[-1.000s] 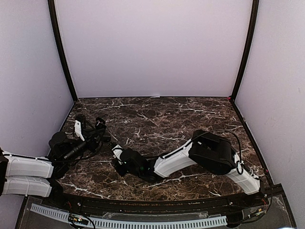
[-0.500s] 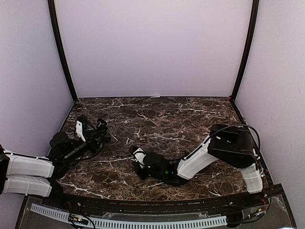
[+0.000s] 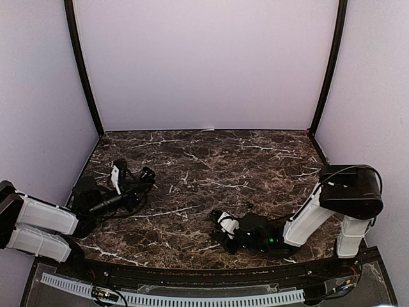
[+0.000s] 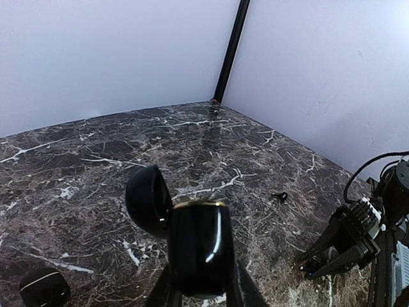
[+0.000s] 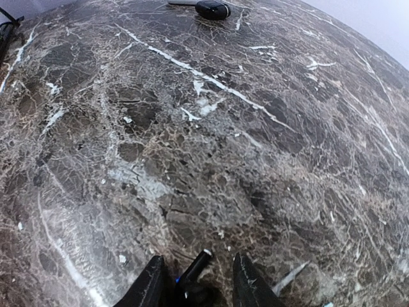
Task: Insert the wireless bluetooth earbuds into the charging case
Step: Move the right earbud to the center of the board.
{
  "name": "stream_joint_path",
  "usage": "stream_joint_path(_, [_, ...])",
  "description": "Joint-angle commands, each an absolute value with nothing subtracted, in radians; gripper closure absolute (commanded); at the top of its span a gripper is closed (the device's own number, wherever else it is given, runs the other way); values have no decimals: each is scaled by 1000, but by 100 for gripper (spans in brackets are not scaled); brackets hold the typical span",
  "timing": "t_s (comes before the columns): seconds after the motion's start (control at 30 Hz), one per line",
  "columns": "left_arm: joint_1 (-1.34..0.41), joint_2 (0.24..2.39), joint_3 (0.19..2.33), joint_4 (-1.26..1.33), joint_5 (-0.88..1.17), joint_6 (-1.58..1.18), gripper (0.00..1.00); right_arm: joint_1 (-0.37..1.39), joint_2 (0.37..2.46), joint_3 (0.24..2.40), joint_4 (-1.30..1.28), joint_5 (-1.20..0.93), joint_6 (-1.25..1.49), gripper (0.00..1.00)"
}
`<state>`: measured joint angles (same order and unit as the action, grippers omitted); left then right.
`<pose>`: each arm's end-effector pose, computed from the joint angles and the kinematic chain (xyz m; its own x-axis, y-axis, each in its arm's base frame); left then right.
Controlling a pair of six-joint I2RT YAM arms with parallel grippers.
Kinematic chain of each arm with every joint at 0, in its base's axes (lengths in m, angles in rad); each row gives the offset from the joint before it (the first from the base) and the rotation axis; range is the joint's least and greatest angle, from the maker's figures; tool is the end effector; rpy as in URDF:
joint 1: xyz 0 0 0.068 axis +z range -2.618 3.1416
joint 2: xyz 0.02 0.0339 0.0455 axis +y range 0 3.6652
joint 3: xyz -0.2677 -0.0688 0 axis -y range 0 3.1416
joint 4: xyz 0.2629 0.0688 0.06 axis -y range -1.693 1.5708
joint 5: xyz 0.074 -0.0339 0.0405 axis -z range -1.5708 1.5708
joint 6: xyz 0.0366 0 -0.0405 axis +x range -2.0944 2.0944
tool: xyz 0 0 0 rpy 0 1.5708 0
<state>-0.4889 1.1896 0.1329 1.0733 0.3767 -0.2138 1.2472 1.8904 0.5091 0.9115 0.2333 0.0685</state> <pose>0.1790 -0.1105 0.1644 -0.1472 -0.1451 -0.9784 0.7472 0.6318 -0.2062 0.1067 0.2915 0.0711 -0.2023 -0.3937 -0.8967 -0.8450 0.5330 -0.0434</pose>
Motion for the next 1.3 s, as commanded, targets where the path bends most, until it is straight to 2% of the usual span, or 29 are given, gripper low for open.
stream_joint_path(0.0, [-485,1228,159,1157,495,-219,83,1243,1828,455,939,207,51,60])
stream_joint_path(0.1, [-487,1241,165,1157,511,-217,83,1241,1811,449,917,227,66,53])
stream_joint_path(0.27, [-489,1246,168,1152,516,-213,83,1241,1800,425,921,229,98,52])
stream_joint_path(0.37, [-489,1250,170,1151,519,-212,83,1241,1791,401,937,213,106,55])
stream_joint_path(0.47, [-489,1258,176,1152,534,-212,83,1243,1795,397,936,192,92,63])
stream_joint_path(0.6, [-490,1284,188,1162,587,-216,83,1242,1809,404,934,184,81,66])
stream_joint_path(1.13, [-509,1333,213,1163,632,-207,83,1240,1871,464,898,205,80,66])
stream_joint_path(1.27, [-513,1347,223,1155,644,-204,83,1239,1878,477,887,206,81,70])
